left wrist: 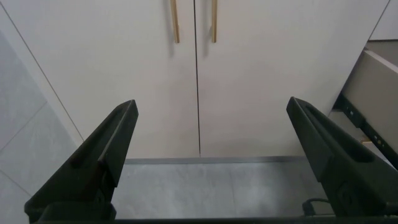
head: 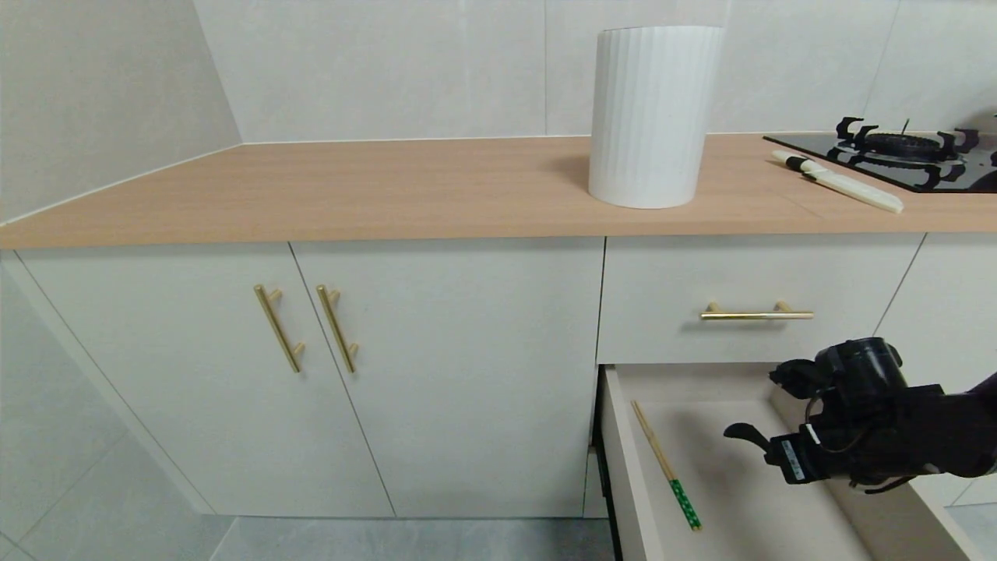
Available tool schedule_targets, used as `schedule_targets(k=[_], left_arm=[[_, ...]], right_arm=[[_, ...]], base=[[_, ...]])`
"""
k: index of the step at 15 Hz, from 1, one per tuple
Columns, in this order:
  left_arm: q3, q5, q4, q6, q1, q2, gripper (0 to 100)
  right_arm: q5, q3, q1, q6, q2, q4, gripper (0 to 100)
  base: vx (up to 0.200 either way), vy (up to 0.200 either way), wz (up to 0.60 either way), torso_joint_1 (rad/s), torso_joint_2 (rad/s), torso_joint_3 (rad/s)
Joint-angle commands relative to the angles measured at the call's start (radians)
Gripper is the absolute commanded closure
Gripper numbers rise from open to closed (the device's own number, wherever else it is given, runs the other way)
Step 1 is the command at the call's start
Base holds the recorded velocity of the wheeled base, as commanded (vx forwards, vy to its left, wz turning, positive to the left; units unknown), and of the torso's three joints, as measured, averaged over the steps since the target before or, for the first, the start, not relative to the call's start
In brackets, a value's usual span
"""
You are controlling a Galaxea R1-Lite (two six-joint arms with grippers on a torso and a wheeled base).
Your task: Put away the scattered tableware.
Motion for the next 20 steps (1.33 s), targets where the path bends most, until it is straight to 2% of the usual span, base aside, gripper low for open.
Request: schedule_targets(k=[1,7,18,19,20], left_arm=[[0.000,0.000,0.000,0.000,0.000,0.000,0],[0.000,0.000,0.000,0.000,0.001,0.000,0],[0.000,0.000,0.000,0.000,0.001,0.000,0],[0.000,0.000,0.000,0.000,0.001,0.000,0],[0.000,0.000,0.000,0.000,0.001,0.000,0]], right_arm=[[-0.004,-0.022,0.009,0.006,0.117,-0.002,100],[-0.010,-0.028,0.009,0.008,0.270,-0.129,100],[-0.013,-0.029,0.006,0.009,0.273,-0.134,100],[-0.013,-0.031,0.006,0.009,0.273,-0.134,0],[-0.011,-0.031,0.005,0.009,0.273,-0.134,0]], base=[[0.000,0.000,0.00,0.000,0.00,0.000],[0.000,0.000,0.00,0.000,0.00,0.000],[0.000,0.000,0.00,0.000,0.00,0.000],[0.000,0.000,0.00,0.000,0.00,0.000],[0.000,0.000,0.00,0.000,0.00,0.000]])
